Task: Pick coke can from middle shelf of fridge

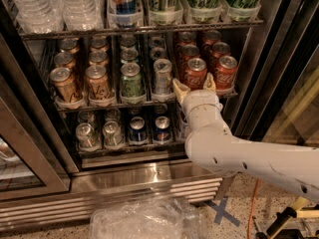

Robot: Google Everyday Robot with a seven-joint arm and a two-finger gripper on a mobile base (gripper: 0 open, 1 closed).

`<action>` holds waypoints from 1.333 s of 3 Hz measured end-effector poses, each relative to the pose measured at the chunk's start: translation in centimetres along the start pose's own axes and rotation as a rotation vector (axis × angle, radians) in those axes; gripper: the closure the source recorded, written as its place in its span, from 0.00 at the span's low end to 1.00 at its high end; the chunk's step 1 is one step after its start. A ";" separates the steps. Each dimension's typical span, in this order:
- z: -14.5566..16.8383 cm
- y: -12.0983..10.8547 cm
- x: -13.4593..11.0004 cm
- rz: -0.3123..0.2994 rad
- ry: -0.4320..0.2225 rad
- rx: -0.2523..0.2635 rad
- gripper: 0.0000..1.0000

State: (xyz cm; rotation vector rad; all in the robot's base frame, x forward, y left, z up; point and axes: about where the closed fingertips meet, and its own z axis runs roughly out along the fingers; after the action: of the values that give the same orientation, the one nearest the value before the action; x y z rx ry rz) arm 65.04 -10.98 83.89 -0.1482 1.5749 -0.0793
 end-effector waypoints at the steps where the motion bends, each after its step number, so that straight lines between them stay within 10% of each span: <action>1: 0.6 0.0 -0.2 -0.001 -0.003 0.002 0.32; 4: 0.9 0.3 0.0 -0.008 0.000 -0.003 0.97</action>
Offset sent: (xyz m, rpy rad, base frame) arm 0.0129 0.0041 -0.0054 -0.0078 0.0101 0.0026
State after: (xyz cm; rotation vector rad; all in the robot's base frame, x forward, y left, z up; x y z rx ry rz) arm 65.93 -10.59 83.86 -0.1567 1.5741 -0.0837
